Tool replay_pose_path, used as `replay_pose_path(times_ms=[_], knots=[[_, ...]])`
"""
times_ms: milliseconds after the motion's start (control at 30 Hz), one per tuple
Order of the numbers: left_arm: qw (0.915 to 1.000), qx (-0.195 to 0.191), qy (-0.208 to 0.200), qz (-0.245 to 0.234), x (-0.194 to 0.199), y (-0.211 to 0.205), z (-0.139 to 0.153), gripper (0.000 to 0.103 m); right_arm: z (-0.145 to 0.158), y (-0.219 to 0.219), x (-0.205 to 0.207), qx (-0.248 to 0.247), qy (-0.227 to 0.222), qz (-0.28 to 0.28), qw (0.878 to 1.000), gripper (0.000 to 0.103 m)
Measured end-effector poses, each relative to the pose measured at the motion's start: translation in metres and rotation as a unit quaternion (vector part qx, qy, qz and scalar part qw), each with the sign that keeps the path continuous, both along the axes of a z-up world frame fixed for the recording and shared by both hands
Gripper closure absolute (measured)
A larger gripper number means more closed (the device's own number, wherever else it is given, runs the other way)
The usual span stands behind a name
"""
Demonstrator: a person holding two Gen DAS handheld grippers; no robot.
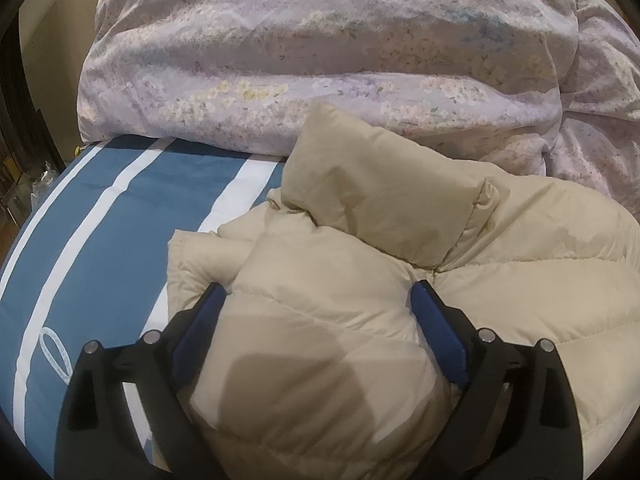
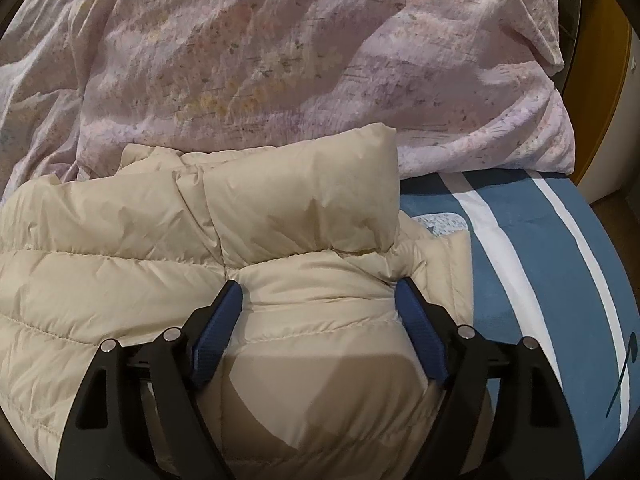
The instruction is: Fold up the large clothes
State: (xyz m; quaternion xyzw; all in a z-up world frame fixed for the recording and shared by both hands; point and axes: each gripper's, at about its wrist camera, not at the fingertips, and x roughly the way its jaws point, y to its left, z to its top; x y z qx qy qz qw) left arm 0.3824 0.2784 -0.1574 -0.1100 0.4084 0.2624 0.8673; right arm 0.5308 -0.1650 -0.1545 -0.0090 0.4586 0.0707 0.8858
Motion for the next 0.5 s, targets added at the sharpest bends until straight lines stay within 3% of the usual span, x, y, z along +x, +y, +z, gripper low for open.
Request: replay_pose_path(times_ms=[500], knots=[[1.0,0.001,0.001,0.0,-0.001,-0.0037,-0.0042,0.007,0.0017,-0.0021,-0.0019,0.007,-0.001,-0.003,1.0,0.021]])
